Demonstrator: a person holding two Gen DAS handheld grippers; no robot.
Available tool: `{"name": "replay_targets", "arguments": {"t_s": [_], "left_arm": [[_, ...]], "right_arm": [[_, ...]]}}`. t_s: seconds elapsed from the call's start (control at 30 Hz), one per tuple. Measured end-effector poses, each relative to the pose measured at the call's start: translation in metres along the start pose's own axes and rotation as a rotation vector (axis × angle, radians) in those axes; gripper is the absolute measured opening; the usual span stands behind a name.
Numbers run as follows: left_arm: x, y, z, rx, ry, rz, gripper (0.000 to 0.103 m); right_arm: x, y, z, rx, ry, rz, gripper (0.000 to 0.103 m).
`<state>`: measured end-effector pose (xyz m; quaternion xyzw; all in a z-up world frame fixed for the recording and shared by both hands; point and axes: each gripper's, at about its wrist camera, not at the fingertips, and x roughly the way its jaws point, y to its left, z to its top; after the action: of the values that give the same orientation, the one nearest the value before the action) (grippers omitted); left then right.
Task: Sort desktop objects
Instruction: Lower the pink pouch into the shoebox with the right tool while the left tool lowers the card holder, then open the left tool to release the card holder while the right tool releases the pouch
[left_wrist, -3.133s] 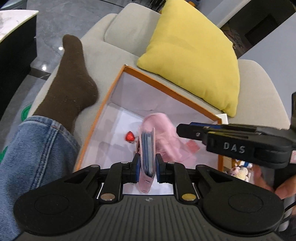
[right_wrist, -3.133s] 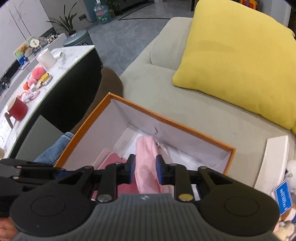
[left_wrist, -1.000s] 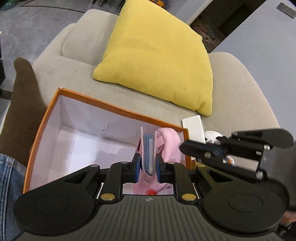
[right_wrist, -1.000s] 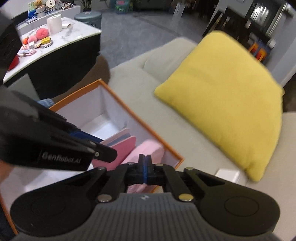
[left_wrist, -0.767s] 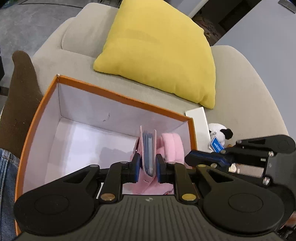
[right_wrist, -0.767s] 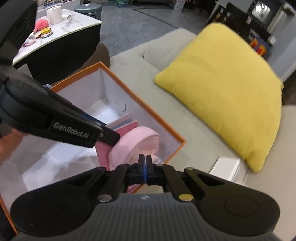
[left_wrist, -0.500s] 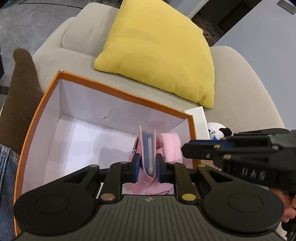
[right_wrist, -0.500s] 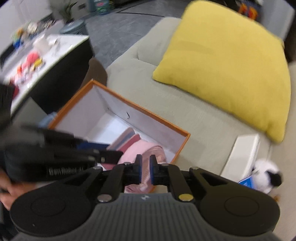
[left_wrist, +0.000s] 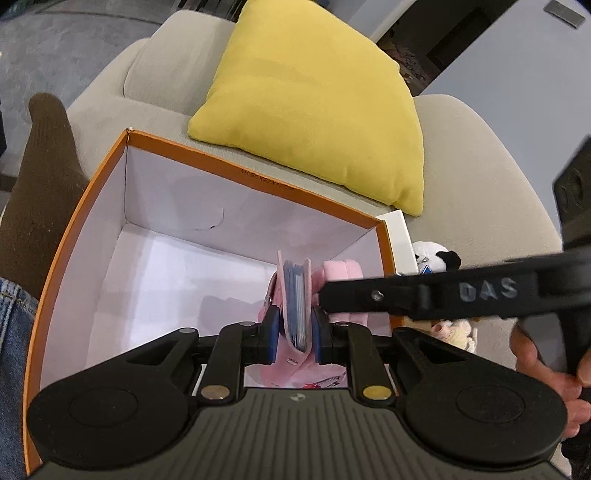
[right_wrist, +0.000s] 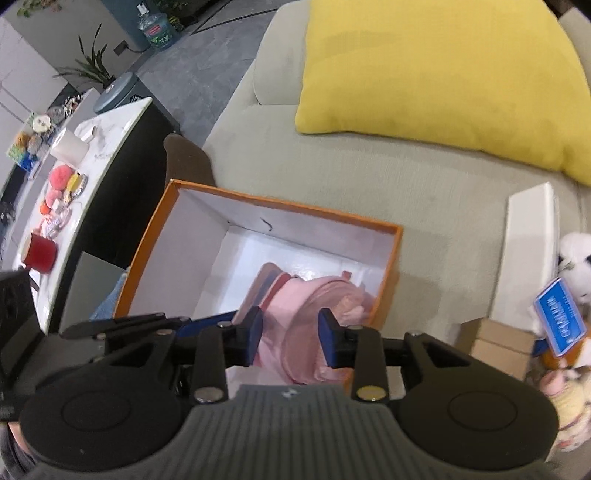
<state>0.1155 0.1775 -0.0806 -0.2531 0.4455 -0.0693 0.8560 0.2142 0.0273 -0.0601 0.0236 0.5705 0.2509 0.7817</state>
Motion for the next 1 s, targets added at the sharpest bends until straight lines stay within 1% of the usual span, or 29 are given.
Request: {"name": "replay_targets", "arguments": {"t_s": [0.07,0.17,0.27,0.33,0.4,0.5,0.6,0.7,0.8,1.0], "left_arm": [[0.0,-0.003,0.0,0.024,-0.019,0.012,0.019],[-0.002,-0.01,0.006,0.055,-0.071,0.03,0.019],[-0.003,-0.017,0.013,0.078,-0.103,0.035,0.019],[0.001,-0.021,0.015,0.086,-0.104,0.045,0.019],[0.006,-0.023,0.013,0.093,-0.112,0.056,0.019],[0.012,-0.029,0.005,0.134,-0.126,0.079,0.019],[0.018,-0.034,0.001,0.162,-0.107,0.088,0.02],[0.022,-0.039,-0.004,0.186,-0.086,0.047,0.023],[0.022,-0.042,-0.005,0.199,-0.083,0.046,0.023],[0.019,-0.031,-0.001,0.154,-0.056,-0.007,0.025]], "right_arm": [[0.003,-0.001,0.001,0.003,-0.009,0.017,0.025],[-0.002,0.002,0.006,-0.037,-0.035,0.007,0.018],[-0.011,0.001,0.011,-0.059,-0.083,-0.003,0.017],[-0.013,-0.007,0.012,-0.033,-0.086,0.004,0.017],[-0.013,-0.015,0.009,-0.007,-0.09,-0.015,0.017],[-0.015,-0.024,-0.001,0.033,-0.12,-0.025,0.018],[-0.019,-0.028,-0.011,0.066,-0.152,-0.032,0.018],[-0.019,-0.027,-0.01,0.06,-0.161,-0.035,0.019],[-0.018,-0.027,-0.008,0.07,-0.155,-0.031,0.019],[-0.018,-0.027,-0.007,0.069,-0.151,-0.027,0.019]]}}
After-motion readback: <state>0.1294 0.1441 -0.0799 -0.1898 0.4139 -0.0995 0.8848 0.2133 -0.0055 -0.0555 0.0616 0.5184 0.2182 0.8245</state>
